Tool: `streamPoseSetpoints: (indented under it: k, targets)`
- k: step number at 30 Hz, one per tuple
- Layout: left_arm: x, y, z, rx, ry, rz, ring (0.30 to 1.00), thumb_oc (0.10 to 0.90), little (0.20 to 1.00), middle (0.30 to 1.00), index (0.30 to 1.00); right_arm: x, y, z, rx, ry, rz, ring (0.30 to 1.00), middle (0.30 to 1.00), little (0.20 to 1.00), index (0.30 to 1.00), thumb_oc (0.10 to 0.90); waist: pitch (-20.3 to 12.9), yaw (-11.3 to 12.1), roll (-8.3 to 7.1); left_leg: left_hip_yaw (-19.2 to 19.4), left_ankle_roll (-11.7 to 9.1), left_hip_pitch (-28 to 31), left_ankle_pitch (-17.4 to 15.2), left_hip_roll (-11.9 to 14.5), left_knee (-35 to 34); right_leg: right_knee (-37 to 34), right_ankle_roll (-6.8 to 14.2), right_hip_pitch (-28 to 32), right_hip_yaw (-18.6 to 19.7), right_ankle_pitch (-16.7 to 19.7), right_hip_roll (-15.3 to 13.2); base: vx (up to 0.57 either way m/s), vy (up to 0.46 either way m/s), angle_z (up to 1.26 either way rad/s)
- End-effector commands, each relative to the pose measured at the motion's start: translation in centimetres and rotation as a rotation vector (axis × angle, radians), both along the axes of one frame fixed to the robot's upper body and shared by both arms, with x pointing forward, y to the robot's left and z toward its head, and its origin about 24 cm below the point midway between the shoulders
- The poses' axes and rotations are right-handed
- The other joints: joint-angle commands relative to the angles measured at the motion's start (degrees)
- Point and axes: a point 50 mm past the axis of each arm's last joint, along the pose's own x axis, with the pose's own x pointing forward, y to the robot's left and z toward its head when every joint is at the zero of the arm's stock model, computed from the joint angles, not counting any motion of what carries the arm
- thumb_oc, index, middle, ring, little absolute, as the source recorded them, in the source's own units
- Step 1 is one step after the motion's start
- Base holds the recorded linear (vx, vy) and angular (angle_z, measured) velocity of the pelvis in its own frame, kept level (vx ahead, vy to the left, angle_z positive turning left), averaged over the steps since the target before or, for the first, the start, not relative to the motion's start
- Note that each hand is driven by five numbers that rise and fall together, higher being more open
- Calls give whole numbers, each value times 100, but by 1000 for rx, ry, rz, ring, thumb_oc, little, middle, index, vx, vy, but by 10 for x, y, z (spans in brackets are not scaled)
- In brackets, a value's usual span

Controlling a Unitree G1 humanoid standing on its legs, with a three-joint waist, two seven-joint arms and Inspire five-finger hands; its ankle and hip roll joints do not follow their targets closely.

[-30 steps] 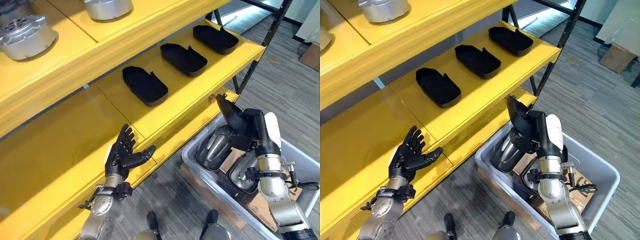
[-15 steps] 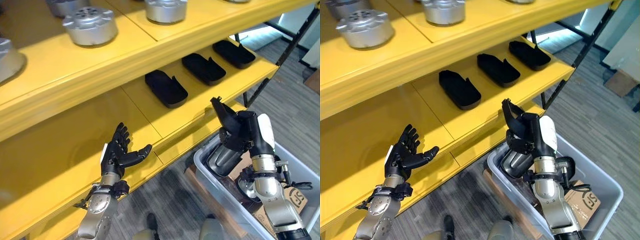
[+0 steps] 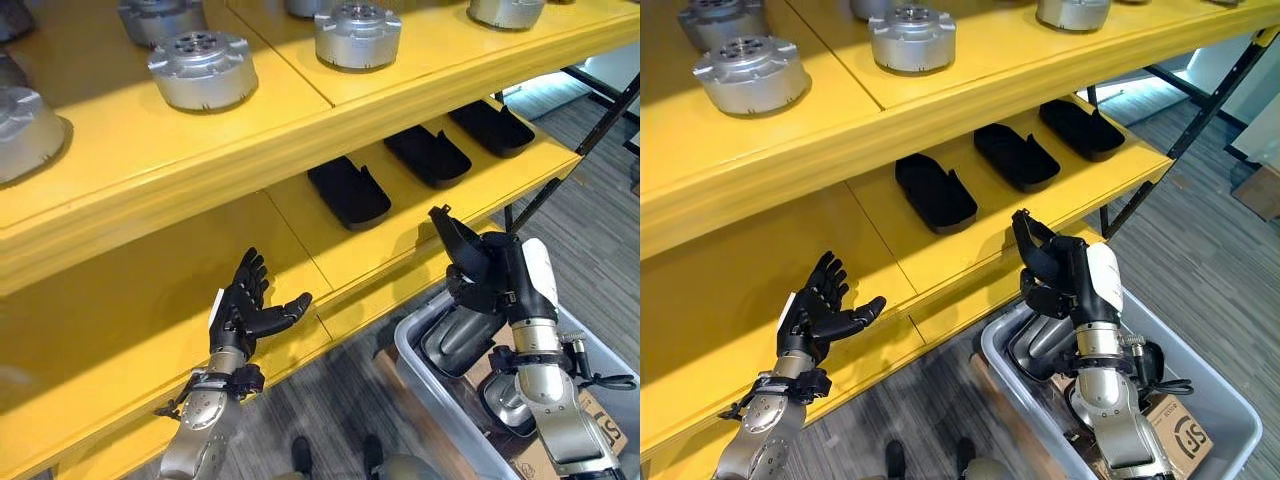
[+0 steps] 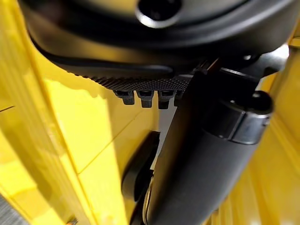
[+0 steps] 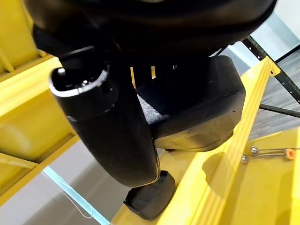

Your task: Move parts from the plastic box to the shelf.

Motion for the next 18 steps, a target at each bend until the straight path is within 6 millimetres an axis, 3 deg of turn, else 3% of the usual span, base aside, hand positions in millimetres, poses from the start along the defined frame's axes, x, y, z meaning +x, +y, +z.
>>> streamPoseSetpoints:
  k: [1, 5, 7, 10, 12, 13, 14, 15, 16, 17, 18]
  targets:
    - [8, -2, 46, 5, -251, -7, 1000, 900, 1000, 1000, 1000, -3, 6, 65, -45, -368, 54, 300, 300, 300, 300, 400, -630, 14, -135, 277, 174, 206, -464, -440, 18, -149, 204, 21, 483, -157, 328, -37, -102, 11]
    - [8, -2, 46, 5, -253, -5, 1000, 900, 1000, 1000, 1000, -4, 6, 71, -46, -398, 62, 300, 300, 300, 300, 400, -512, 33, -165, 188, 84, 24, -591, -422, 530, -215, 131, 116, 365, -160, 283, -57, -111, 18]
    - [9, -2, 48, 4, -263, -3, 1000, 900, 1000, 1000, 1000, -6, 6, 77, -51, -429, 69, 300, 300, 300, 300, 400, -363, 30, -205, 179, -3, -262, -746, -421, 1200, -140, 74, 117, 287, -171, 217, -116, -101, 29]
    - [10, -3, 49, -13, -270, -1, 1000, 900, 1000, 1000, 1000, -6, 5, 85, -63, -473, 63, 300, 300, 300, 300, 400, -214, -57, -278, 584, -117, -564, -854, 3, 1880, -9, 9, 58, 117, -198, 68, -131, -43, 51]
    - [9, 0, 48, -15, -272, 14, 1000, 900, 1000, 1000, 1000, -7, 8, 87, -60, -494, 69, 300, 300, 300, 300, 400, -228, -18, -325, 485, -149, -578, -774, 397, 1902, 79, -6, 25, 103, -213, 7, -31, -4, 53]
    - [9, 1, 48, -12, -268, 18, 1000, 900, 1000, 1000, 1000, -7, 9, 87, -58, -496, 74, 300, 300, 300, 300, 400, -255, -10, -325, 410, -182, -521, -660, 571, 1806, 113, 5, 24, 103, -244, -8, 12, 2, 8]
    - [9, 1, 48, -12, -268, 18, 1000, 900, 1000, 1000, 1000, -7, 9, 87, -58, -496, 74, 300, 300, 300, 300, 400, -254, -14, -327, 407, -193, -500, -640, 573, 1770, 121, -2, 27, 99, -249, -5, 43, 20, -2]
    - [7, 3, 47, -11, -267, 32, 1000, 900, 1000, 1000, 1000, -7, 10, 89, -58, -513, 79, 300, 300, 300, 300, 400, -279, 23, -317, 230, -281, -422, -382, 909, 1620, 209, 9, 33, 119, -341, -18, 32, 9, 5]
    - [7, 3, 47, -13, -266, 36, 1000, 900, 1000, 1000, 1000, -8, 9, 89, -60, -516, 73, 300, 300, 300, 300, 400, -314, -1, -299, 255, -313, -323, -202, 1023, 1453, 217, -2, 2, 83, -352, -12, 72, 71, 8]
    - [6, 3, 46, -15, -263, 46, 1000, 900, 1000, 1000, 1000, -7, 8, 90, -58, -528, 64, 300, 300, 300, 300, 400, -360, -10, -208, 230, -447, -171, 243, 1355, 1094, 352, 8, -31, 5, -473, 28, 51, 88, 12]
    - [6, 3, 47, -20, -265, 51, 1000, 900, 1000, 1000, 1000, -8, 7, 91, -62, -535, 62, 300, 300, 300, 300, 400, -359, -33, -157, 271, -510, -105, 436, 1527, 911, 507, -2, -82, -63, -551, 34, 54, 83, 12]
